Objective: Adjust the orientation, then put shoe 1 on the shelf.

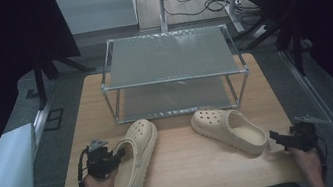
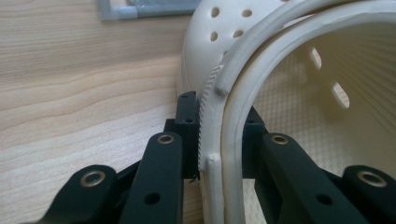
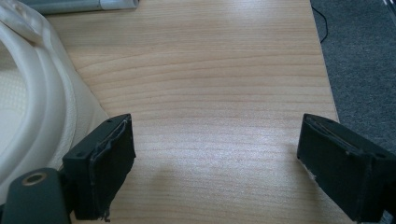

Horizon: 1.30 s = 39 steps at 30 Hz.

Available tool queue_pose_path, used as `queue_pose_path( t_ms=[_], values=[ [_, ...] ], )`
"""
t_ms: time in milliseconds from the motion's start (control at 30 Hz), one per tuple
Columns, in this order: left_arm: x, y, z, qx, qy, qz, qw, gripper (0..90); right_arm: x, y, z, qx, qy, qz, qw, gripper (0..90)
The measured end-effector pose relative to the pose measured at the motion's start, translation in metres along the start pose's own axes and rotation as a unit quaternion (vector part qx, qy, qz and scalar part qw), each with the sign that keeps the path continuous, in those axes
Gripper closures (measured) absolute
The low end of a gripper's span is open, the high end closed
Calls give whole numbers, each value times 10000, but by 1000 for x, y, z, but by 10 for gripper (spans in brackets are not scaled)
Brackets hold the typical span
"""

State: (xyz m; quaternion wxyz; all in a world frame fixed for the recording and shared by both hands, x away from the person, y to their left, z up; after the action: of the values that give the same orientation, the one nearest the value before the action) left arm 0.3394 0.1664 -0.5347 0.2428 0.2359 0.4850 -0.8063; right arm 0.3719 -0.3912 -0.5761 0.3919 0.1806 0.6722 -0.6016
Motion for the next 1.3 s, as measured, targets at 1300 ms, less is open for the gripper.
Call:
queue_pose_path(
  t_ms=[1300],
  values=[
    [-49,-37,63,1130,-99,-18,9935,759,1,-1,1,-7,113,-17,9999,116]
  ],
)
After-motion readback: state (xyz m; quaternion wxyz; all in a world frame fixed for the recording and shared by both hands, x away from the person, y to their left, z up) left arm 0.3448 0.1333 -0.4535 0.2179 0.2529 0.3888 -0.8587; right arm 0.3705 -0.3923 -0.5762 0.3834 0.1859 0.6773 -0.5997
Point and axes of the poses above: each handheld gripper's, and its own axes: y roughly forward along the jaws, x roughly out of its underside, z roughly to its right, the point moved 10 cm from there along y, roughly forward along the jaws, and after that the axes turned 15 degrees about -y, right-handed, at the moved point
